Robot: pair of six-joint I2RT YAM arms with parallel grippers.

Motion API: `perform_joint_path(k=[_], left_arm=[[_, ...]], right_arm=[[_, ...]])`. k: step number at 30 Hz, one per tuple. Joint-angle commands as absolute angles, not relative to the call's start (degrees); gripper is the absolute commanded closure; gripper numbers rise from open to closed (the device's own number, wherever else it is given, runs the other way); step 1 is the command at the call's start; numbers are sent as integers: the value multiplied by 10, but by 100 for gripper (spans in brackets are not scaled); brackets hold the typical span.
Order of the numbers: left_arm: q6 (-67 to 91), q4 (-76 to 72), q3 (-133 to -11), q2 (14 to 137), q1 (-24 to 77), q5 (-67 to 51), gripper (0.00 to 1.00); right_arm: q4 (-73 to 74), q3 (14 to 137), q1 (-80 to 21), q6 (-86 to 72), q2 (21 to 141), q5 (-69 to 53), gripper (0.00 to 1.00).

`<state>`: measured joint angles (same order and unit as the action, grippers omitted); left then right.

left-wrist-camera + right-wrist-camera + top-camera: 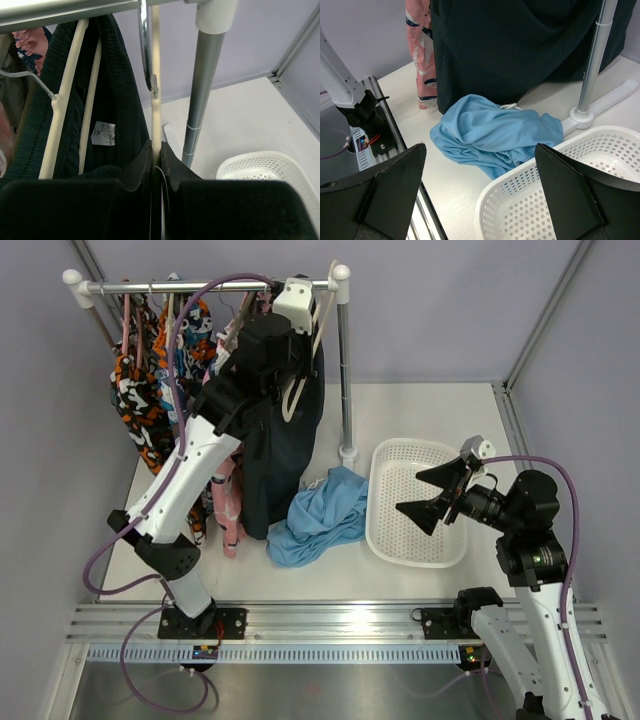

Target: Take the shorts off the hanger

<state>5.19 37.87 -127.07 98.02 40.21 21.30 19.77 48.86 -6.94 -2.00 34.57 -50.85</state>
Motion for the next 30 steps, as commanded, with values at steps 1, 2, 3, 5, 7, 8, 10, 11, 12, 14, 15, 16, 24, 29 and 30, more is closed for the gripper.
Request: perform_joint_path(k=[1,2,3,5,7,8,10,11,12,14,15,16,24,29,30], left_arm=[[31,338,-1310,985,390,253,100],[31,335,-1310,992,388,252,100],[32,332,-1313,997,382,252,100],[33,331,-1323,1005,374,247,100],[34,319,-1320,1011,364,237,100],[34,313,-1316,1012,362,234,100],[33,301,-1317,1020,358,228,100],[34,300,-1323,1023,356,226,100],[38,300,-1325,1027,352,224,100],[42,300,-1330,1037,346,216,100],[46,301,-1331,1041,345,211,100],[48,301,-1331,1046,342,207,100],[60,305,-1331,1065,330,187,97],[66,306,-1313,1052,330,173,66],[65,304,-1304,1039,330,171,57]], right_arm=[[167,486,-65,-33,337,-531,1],[167,485,-65,-33,337,-532,0],[167,485,-65,-34,337,-534,1],[166,483,-65,-34,333,-536,0],[167,483,-65,-32,329,-534,1],[168,482,-64,-31,328,-534,1],[167,481,-64,-31,323,-533,1],[167,479,-64,-32,323,-534,0],[167,479,-64,-33,323,-535,0],[167,479,-64,-33,323,-535,1],[166,478,-64,-33,323,-535,1],[165,478,-64,-33,321,-535,0],[163,475,-61,-33,320,-537,0],[163,473,-61,-31,319,-539,1],[163,472,-61,-27,320,-542,1]])
